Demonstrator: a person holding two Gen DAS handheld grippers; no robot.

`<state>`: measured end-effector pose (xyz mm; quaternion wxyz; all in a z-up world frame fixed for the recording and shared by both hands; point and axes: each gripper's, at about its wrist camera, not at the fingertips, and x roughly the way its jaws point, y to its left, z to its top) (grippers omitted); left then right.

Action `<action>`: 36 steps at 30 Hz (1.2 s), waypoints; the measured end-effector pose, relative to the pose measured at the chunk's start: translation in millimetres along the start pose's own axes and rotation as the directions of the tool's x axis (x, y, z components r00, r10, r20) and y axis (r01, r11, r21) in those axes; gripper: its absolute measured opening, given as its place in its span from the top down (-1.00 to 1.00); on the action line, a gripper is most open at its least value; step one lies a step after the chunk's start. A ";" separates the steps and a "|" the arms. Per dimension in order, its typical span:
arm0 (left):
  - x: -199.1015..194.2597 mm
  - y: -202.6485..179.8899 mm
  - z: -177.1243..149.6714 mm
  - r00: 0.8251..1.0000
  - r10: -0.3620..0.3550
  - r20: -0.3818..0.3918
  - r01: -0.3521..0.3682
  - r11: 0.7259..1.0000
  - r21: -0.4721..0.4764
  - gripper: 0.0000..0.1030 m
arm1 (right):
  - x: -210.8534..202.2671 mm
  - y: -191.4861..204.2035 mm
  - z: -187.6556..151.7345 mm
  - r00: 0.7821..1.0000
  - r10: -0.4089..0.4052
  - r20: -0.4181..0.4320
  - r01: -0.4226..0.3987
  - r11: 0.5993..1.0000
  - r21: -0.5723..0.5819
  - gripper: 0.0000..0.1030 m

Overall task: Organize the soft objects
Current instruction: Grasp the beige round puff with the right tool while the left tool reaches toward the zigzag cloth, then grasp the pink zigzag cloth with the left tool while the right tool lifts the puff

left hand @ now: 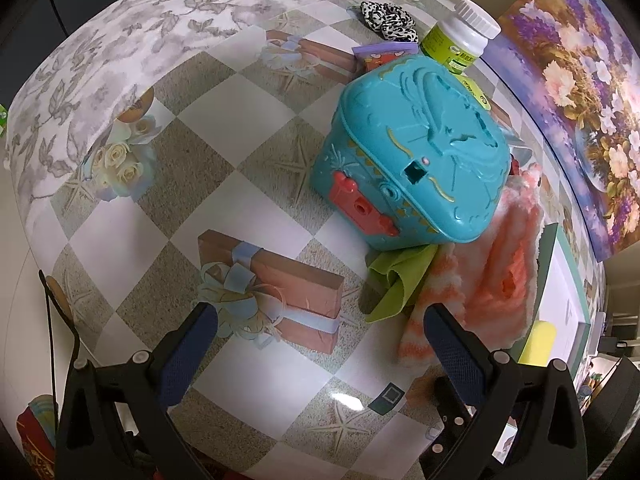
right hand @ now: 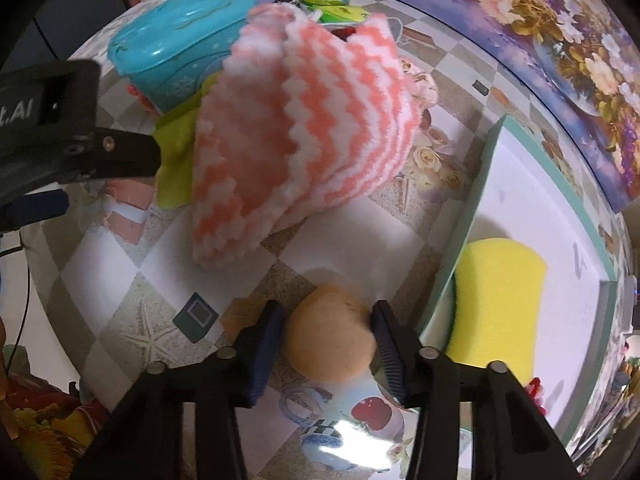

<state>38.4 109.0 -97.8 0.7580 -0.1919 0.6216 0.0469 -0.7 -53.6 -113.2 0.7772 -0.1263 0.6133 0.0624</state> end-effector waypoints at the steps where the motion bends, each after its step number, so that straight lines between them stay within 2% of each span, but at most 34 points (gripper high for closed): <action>1: 0.0 -0.2 -0.1 1.000 0.001 -0.001 -0.001 1.000 -0.001 -0.99 | -0.1 -2.9 1.3 1.000 0.001 0.002 -0.001 1.000 0.000 0.14; 8: -1.1 -3.5 -0.8 1.000 0.008 0.003 -0.008 1.000 0.011 -0.99 | -11.6 -15.5 2.7 0.998 0.058 0.039 -0.060 0.996 0.065 0.19; 13: -5.0 -12.4 -1.3 1.000 -0.007 0.005 0.007 0.999 0.033 -0.99 | -32.8 -32.6 2.2 0.988 0.114 0.107 -0.127 0.984 0.125 0.19; 17: -7.4 -24.6 -3.5 1.000 -0.018 -0.004 0.018 0.998 0.059 -0.99 | -53.2 -52.1 -0.5 0.976 0.125 0.176 -0.159 0.969 0.192 0.19; 22: -17.8 -50.1 -7.0 0.998 -0.062 -0.004 0.062 0.992 0.109 -0.99 | -69.5 -76.1 0.9 0.964 0.099 0.247 -0.170 0.944 0.285 0.19; 25: -26.3 -75.6 -7.8 0.997 -0.070 0.017 0.066 0.981 0.180 -0.99 | -77.6 -99.9 -3.6 0.962 0.057 0.268 -0.152 0.924 0.352 0.19; 29: -24.2 -106.2 -6.8 0.999 -0.045 0.020 0.039 0.967 0.253 -0.99 | -79.0 -131.2 -14.7 0.965 -0.005 0.260 -0.120 0.878 0.463 0.19; 33: -15.3 -129.2 -8.9 1.000 -0.017 0.009 0.014 0.950 0.313 -0.99 | -76.0 -153.1 -27.0 0.966 0.005 0.259 -0.149 0.828 0.541 0.19; 36: -6.1 -141.8 -9.0 1.000 0.009 0.015 -0.013 0.940 0.340 -0.99 | -77.0 -159.6 -31.7 0.967 -0.003 0.256 -0.146 0.813 0.564 0.19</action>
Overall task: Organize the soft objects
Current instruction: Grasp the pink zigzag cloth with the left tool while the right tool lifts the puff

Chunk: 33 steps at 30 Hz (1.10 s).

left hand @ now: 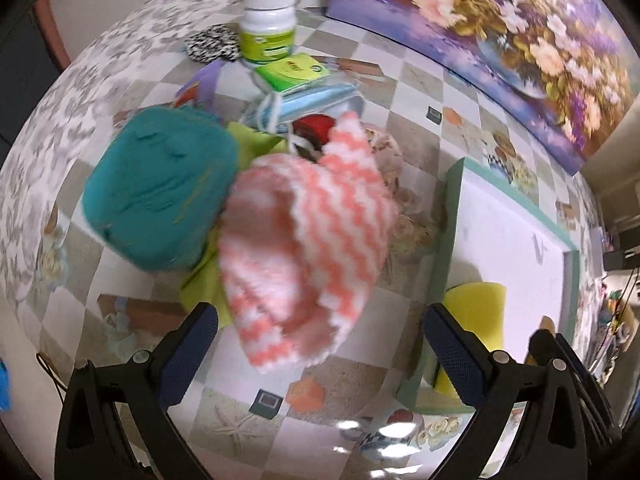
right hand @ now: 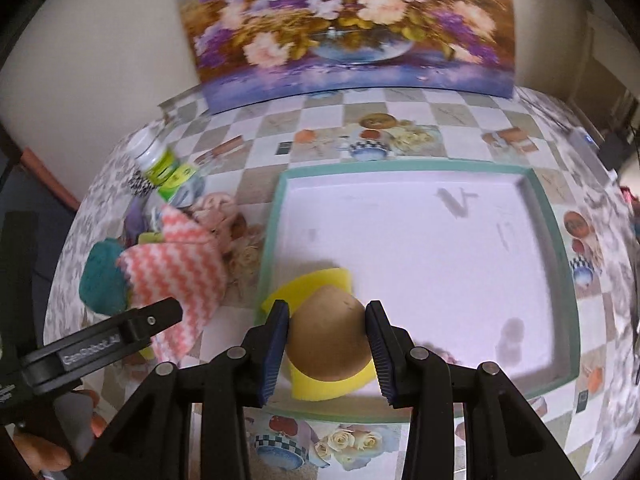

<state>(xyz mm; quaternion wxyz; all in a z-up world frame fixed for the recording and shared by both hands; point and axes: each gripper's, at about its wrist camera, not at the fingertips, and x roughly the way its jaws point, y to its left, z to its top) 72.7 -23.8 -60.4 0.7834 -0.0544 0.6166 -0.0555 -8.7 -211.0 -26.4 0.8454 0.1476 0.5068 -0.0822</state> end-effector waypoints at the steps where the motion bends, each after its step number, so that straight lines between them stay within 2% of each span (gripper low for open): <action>1: 0.9 -2.6 0.9 1.000 0.012 0.005 -0.012 1.000 0.012 -0.98 | -0.1 -1.1 0.5 1.000 -0.001 0.002 0.001 1.000 0.003 0.19; 4: 6.2 -16.7 6.2 0.997 0.073 0.039 -0.075 0.995 0.065 -0.97 | -3.0 -3.8 0.0 1.000 0.003 0.008 -0.003 1.000 0.011 0.19; 6: 9.0 -21.1 7.3 0.995 0.081 0.053 -0.086 0.993 0.086 -0.84 | -3.3 -4.5 -0.2 1.000 -0.001 0.008 0.001 1.000 0.012 0.19; 8: 15.0 -25.8 9.0 0.995 0.090 0.048 -0.095 0.989 0.110 -0.59 | -2.6 -4.8 -0.3 1.000 -0.005 0.006 0.004 1.000 0.012 0.19; 10: 22.2 -29.1 8.4 0.992 0.117 0.042 -0.122 0.984 0.130 -0.48 | -2.3 -5.6 -0.3 1.000 -0.002 0.005 0.002 1.000 0.015 0.19; 12: 28.9 -30.1 8.3 0.988 0.149 0.040 -0.154 0.978 0.144 -0.27 | -2.6 -6.1 -0.3 1.000 0.000 0.006 -0.001 1.000 0.017 0.19; 13: 31.4 -29.2 8.9 0.987 0.158 0.038 -0.162 0.976 0.149 -0.09 | -3.0 -6.3 -0.2 1.000 0.001 0.007 -0.001 1.000 0.019 0.19; 14: 31.6 -28.4 8.3 0.987 0.157 0.039 -0.161 0.976 0.148 0.07 | -3.2 -6.5 -0.2 1.000 0.001 0.008 -0.001 1.000 0.020 0.19; 20: 31.4 -24.0 8.0 0.994 0.103 0.043 -0.109 0.984 0.141 0.58 | -2.1 -7.4 -0.6 1.000 -0.002 0.003 0.002 1.000 0.020 0.19; 23: 31.2 -20.9 6.5 0.997 0.072 0.035 -0.076 0.989 0.130 0.67 | -0.9 -8.5 -0.9 1.000 -0.006 -0.001 0.006 1.000 0.025 0.19; 28: 27.8 -15.2 4.7 0.999 0.023 0.029 -0.026 0.993 0.112 0.70 | -1.1 -7.8 -1.0 1.000 -0.006 0.001 0.006 1.000 0.024 0.19; 33: 6.6 -5.9 3.2 0.993 -0.086 0.078 0.080 0.994 0.072 0.71 | -9.2 -8.6 1.1 0.999 0.001 0.039 -0.002 1.000 0.028 0.19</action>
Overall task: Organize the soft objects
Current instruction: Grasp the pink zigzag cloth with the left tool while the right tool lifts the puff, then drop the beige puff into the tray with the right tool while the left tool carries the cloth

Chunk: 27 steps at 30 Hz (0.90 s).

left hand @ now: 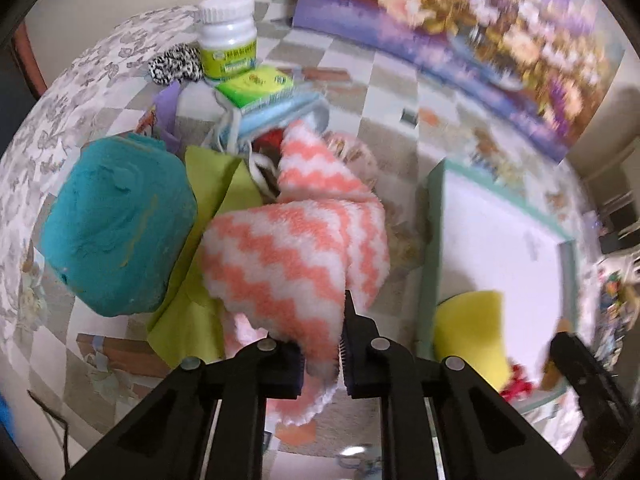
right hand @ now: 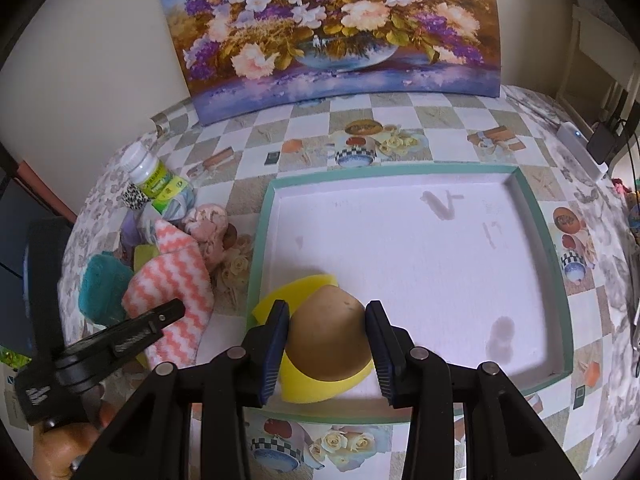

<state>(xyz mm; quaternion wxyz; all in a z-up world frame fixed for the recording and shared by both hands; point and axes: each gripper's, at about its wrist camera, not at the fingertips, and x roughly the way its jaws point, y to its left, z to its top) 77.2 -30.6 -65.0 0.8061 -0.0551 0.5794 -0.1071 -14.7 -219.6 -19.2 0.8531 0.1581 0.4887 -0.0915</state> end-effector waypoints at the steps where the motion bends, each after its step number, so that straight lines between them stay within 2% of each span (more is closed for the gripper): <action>1: -6.8 1.0 0.2 0.999 -0.023 0.022 0.024 1.000 -0.006 0.72 | -1.3 -0.2 0.9 1.000 0.002 0.005 -0.002 1.000 0.001 0.19; 6: -31.3 2.0 2.6 0.992 -0.094 0.088 0.097 0.995 -0.025 0.73 | -11.1 -0.8 5.2 0.999 0.017 0.039 -0.017 1.000 0.008 0.19; 10: -56.8 -2.4 7.6 0.977 -0.157 0.146 0.161 0.987 -0.016 0.74 | -30.7 -1.9 14.3 0.995 0.029 0.092 -0.030 0.999 0.012 0.19; 16: -94.6 -32.3 22.0 0.953 -0.238 0.189 0.233 0.971 0.050 0.74 | -64.7 -15.1 43.4 0.982 0.005 0.188 -0.012 0.999 0.037 0.19; 19: -104.3 -53.9 30.4 0.947 -0.253 0.199 0.241 0.967 0.084 0.74 | -70.7 -30.5 58.9 0.977 -0.014 0.213 -0.003 0.997 0.076 0.19; 23: -100.9 -97.7 37.3 0.944 -0.273 0.185 0.250 0.958 0.139 0.74 | -52.1 -58.3 62.2 0.981 -0.039 0.191 0.011 0.989 0.146 0.18; 27: -75.5 -131.5 35.6 0.955 -0.268 0.130 0.246 0.955 0.164 0.74 | -22.0 -89.3 56.7 0.990 -0.093 0.103 0.070 0.975 0.211 0.18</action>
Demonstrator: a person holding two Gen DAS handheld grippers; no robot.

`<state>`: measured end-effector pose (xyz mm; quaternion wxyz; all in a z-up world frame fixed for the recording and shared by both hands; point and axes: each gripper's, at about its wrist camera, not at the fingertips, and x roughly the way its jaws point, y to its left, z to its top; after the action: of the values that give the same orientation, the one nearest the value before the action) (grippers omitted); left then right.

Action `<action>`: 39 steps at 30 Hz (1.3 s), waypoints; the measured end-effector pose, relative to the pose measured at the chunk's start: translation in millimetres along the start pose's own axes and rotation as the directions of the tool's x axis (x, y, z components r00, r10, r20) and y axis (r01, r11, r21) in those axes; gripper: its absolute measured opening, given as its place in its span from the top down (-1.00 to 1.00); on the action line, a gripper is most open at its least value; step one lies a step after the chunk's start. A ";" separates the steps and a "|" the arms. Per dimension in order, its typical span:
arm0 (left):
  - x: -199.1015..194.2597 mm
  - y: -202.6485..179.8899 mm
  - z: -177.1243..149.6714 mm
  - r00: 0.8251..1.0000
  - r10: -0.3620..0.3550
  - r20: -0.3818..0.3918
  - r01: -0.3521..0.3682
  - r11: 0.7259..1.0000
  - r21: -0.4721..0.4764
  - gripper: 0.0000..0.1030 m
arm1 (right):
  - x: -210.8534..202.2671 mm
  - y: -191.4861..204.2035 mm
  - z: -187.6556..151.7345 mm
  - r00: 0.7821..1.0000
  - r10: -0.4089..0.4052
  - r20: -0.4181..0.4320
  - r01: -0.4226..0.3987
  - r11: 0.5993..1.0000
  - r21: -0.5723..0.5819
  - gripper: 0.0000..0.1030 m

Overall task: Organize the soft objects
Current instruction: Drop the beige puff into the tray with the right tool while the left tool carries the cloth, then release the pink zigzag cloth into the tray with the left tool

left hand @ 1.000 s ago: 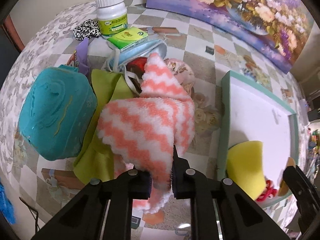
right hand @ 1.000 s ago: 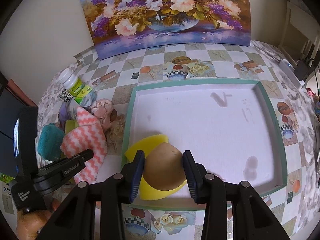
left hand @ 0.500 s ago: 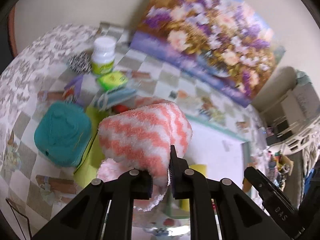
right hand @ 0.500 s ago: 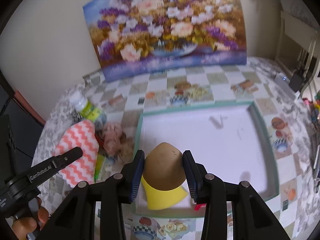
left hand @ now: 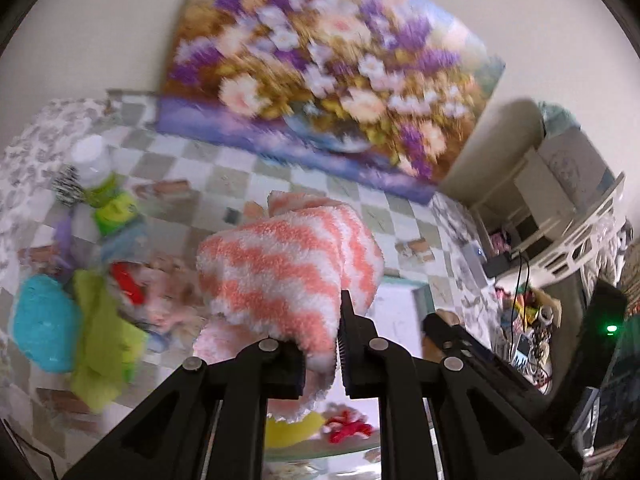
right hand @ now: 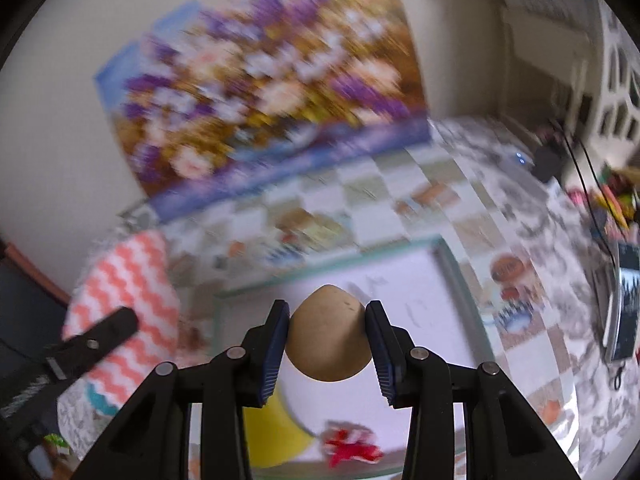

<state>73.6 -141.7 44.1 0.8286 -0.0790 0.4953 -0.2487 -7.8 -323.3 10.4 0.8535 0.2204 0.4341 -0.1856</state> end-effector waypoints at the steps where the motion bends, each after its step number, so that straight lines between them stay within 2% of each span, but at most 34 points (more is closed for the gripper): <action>1: 9.6 -5.0 -1.0 1.000 -0.002 -0.019 0.002 1.000 0.003 0.74 | 5.7 -8.0 -0.2 1.000 -0.014 -0.014 0.014 1.000 0.014 0.18; 5: 45.3 -24.4 -7.8 0.997 0.010 -0.081 -0.007 0.999 0.031 0.74 | 19.5 -43.8 -0.7 0.996 -0.074 -0.050 0.077 0.994 0.071 0.18; 10: 74.6 -33.5 -17.1 0.992 0.002 -0.128 0.003 0.999 0.045 0.73 | 26.7 -73.4 1.0 0.992 -0.108 -0.070 0.116 0.985 0.126 0.18; 13: 91.7 -28.9 -24.8 0.987 0.019 -0.162 -0.012 0.999 0.048 0.73 | 29.5 -79.8 0.4 0.990 -0.117 -0.080 0.127 0.982 0.141 0.18; 17: 106.0 -22.9 -28.5 0.980 0.020 -0.200 -0.010 0.999 0.051 0.71 | 38.9 -70.2 -0.7 0.989 -0.106 -0.100 0.116 0.988 0.102 0.12; 19: 107.8 -21.2 -30.0 0.978 0.024 -0.209 -0.012 0.998 0.058 0.60 | 41.7 -65.9 -2.2 0.987 -0.121 -0.109 0.131 0.988 0.084 0.05; 20: 108.5 -19.6 -30.6 0.977 0.029 -0.213 -0.018 0.998 0.054 0.42 | 42.5 -64.4 -2.9 0.985 -0.128 -0.113 0.137 0.988 0.077 0.03; 21: 108.7 -17.2 -30.7 0.976 0.031 -0.215 -0.022 0.999 0.046 0.29 | 42.3 -63.4 -3.6 0.984 -0.136 -0.115 0.145 0.987 0.072 -0.07; 22: 108.6 -14.5 -30.5 0.976 0.031 -0.216 -0.024 0.999 0.034 0.05 | 41.8 -62.5 -4.0 0.983 -0.143 -0.115 0.152 0.986 0.065 -0.19; 23: 108.0 -11.0 -30.0 0.976 0.034 -0.217 -0.031 0.999 0.019 -0.08 | 41.5 -61.7 -4.0 0.982 -0.147 -0.114 0.155 0.986 0.059 -0.21; 26: 106.3 -4.9 -27.3 0.976 0.045 -0.214 -0.044 0.999 0.009 -0.13 | 41.9 -58.2 -5.3 0.979 -0.164 -0.123 0.170 0.985 0.040 -0.25; 27: 105.9 -3.9 -26.6 0.976 0.050 -0.212 -0.049 0.999 0.010 -0.17 | 43.3 -56.8 -6.6 0.976 -0.172 -0.131 0.177 0.984 0.034 -0.33; 30: 102.7 3.2 -24.1 0.977 0.086 -0.196 -0.085 0.996 0.011 -0.37 | 48.1 -52.1 -10.1 0.971 -0.183 -0.152 0.186 0.983 0.007 -0.45; 32: 99.8 9.3 -22.1 0.976 0.129 -0.174 -0.128 0.992 0.016 -0.59 | 50.3 -48.9 -12.8 0.968 -0.195 -0.157 0.195 0.981 -0.014 -0.50; 33: 98.1 12.4 -21.2 0.975 0.151 -0.160 -0.150 0.989 0.019 -0.68 | 50.8 -47.3 -14.1 0.967 -0.201 -0.155 0.200 0.980 -0.023 -0.56; 35: 94.9 19.5 -18.7 0.971 0.196 -0.135 -0.194 0.981 0.028 -0.72 | 50.3 -46.0 -15.4 0.969 -0.203 -0.141 0.202 0.979 -0.025 -0.79; 36: 94.0 22.5 -17.6 0.969 0.212 -0.126 -0.209 0.977 0.031 -0.72 | 49.1 -45.8 -15.4 0.971 -0.200 -0.128 0.199 0.980 -0.022 -1.00; 39: 90.0 30.6 -14.5 0.960 0.263 -0.091 -0.260 0.965 0.043 -0.80 | 43.6 -43.1 -14.6 0.977 -0.197 -0.078 0.196 0.980 -0.017 -1.00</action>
<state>106.0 -157.7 -45.0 0.8305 0.0120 0.5369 -0.1481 -15.2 -356.8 -42.4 0.8142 0.1796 0.4881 -0.2580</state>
